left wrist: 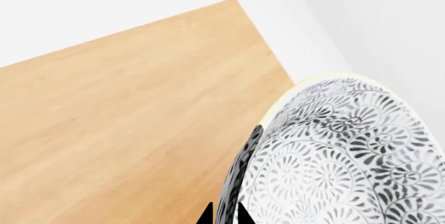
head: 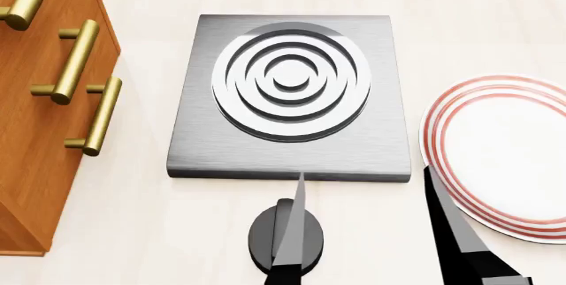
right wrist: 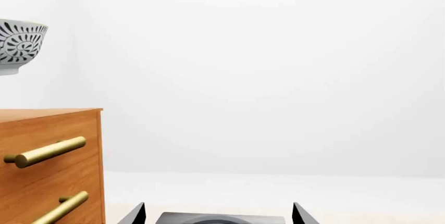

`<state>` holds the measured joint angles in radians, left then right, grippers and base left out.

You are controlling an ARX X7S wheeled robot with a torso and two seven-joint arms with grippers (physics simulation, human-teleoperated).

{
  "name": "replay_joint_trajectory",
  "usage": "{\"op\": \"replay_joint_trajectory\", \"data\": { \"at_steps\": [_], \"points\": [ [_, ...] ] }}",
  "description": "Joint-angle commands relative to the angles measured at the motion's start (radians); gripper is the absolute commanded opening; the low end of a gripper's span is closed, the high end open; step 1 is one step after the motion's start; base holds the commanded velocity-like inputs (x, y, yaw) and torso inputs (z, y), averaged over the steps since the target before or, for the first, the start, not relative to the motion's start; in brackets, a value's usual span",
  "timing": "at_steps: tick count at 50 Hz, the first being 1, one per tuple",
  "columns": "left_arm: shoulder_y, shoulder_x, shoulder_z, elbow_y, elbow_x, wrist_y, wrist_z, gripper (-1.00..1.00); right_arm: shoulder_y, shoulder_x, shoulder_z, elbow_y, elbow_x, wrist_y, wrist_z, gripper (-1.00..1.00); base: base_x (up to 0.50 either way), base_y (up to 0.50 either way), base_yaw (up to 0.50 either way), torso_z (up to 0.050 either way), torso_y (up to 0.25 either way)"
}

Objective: Put the bowl on the top of the cabinet.

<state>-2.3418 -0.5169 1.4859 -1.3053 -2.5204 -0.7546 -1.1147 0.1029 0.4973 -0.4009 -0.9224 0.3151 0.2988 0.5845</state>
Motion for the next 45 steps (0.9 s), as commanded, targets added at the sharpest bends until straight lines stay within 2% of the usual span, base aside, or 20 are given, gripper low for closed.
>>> {"op": "replay_joint_trajectory", "data": {
  "at_steps": [1, 12, 25, 31, 45],
  "points": [
    [-0.014, 0.002, -0.184, -0.003, 0.122, -0.025, 0.011, -1.00, 0.005, -0.015, 0.010, 0.008, -0.025, 0.004, -0.023, 1.00, 0.00, 0.00, 0.00, 0.010, 0.000],
    [-0.013, -0.017, -0.179, -0.003, 0.139, -0.020, 0.006, -1.00, 0.010, -0.014, 0.006, 0.009, -0.023, 0.004, -0.021, 1.00, 0.00, 0.00, 0.00, 0.000, 0.000],
    [0.005, -0.025, 0.078, -0.003, -0.065, 0.022, 0.077, -1.00, 0.011, -0.009, 0.008, 0.007, -0.018, 0.007, -0.014, 1.00, 0.00, 0.00, 0.00, 0.000, 0.001],
    [0.010, -0.017, 0.145, -0.002, -0.141, 0.030, 0.096, -1.00, 0.013, -0.010, 0.004, 0.010, -0.017, 0.005, -0.014, 1.00, 0.00, 0.00, 0.00, 0.000, 0.000],
    [0.064, -0.067, 0.152, 0.076, -0.172, 0.090, 0.092, -1.00, 0.012, -0.007, -0.001, 0.016, -0.019, -0.003, -0.010, 1.00, 0.00, 0.00, 0.00, 0.000, 0.000]
  ]
}}
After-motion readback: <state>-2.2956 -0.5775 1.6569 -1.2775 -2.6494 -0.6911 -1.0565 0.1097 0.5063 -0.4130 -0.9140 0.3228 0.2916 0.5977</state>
